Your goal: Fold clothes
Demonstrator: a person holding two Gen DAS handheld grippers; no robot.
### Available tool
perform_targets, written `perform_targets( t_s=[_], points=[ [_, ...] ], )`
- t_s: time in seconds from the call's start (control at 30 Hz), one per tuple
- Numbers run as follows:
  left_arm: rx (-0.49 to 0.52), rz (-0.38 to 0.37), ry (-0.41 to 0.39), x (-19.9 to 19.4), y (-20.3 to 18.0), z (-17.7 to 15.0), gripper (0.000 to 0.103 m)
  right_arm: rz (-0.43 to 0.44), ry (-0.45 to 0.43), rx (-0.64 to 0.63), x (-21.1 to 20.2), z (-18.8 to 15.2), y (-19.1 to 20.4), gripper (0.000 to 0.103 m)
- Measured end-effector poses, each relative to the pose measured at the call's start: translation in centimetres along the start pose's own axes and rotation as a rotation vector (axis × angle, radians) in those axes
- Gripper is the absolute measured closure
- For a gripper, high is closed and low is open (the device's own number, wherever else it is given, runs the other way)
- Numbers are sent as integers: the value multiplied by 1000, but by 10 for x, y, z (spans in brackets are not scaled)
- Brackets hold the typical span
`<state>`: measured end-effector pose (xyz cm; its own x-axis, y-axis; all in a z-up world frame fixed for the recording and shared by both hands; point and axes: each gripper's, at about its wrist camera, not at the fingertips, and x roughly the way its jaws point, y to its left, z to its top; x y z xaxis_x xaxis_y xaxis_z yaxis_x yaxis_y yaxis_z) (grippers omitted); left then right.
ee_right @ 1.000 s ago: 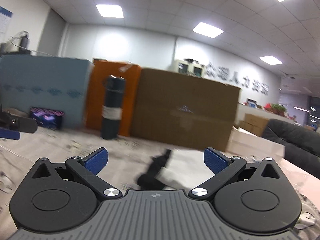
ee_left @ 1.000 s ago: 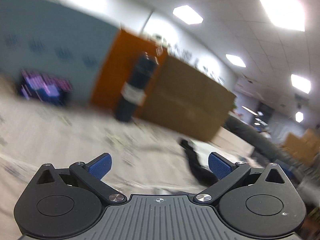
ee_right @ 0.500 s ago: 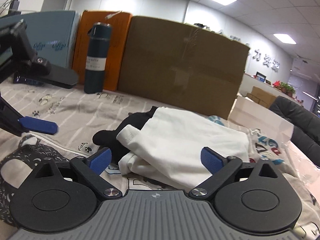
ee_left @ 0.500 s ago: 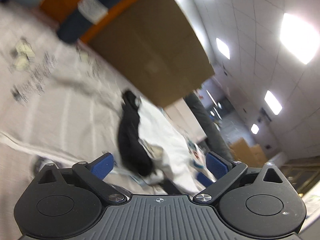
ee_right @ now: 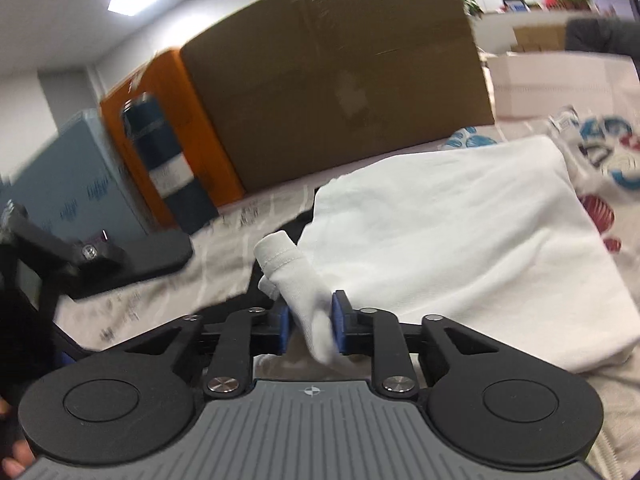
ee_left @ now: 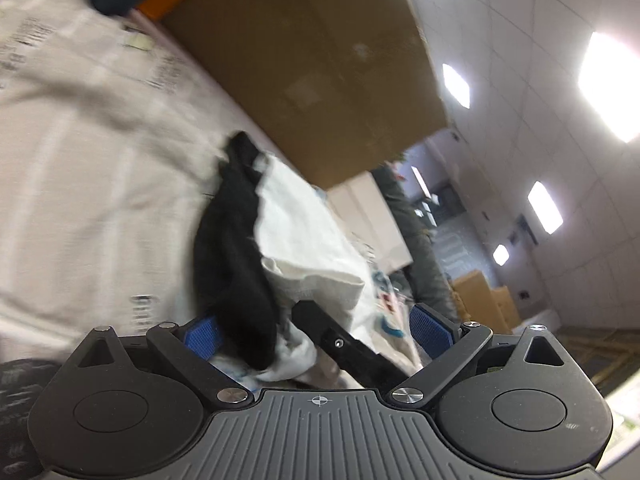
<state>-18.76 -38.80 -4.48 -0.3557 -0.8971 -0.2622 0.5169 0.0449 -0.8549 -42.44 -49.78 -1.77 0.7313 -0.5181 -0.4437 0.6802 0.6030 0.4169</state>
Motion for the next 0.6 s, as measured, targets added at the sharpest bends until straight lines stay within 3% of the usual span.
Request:
perform_targets(
  t_s=[0.13,0.3,0.33,0.37,0.43,0.5,0.6],
  points=[
    [57,-21,13,13,-7,-4,5,-9,-80,165,-11,4,-24,93],
    [105,22,19,21,-14,-4,9,72,-170,368,-20,8,-54,96],
    [123,54,18,25,-13,-4,21,80,-185,385,-22,9,-57,96],
    [127,89,20,29,-11,-4,53,66,-198,368,-24,11,-55,96],
    [94,147,28,35,0,-2,87,61,-219,365,-28,15,-53,96],
    [58,125,11,30,7,-3,91,61,-239,370,-33,20,-52,96],
    [99,58,-48,12,-2,0,92,51,-302,357,-50,30,-46,96]
  ],
)
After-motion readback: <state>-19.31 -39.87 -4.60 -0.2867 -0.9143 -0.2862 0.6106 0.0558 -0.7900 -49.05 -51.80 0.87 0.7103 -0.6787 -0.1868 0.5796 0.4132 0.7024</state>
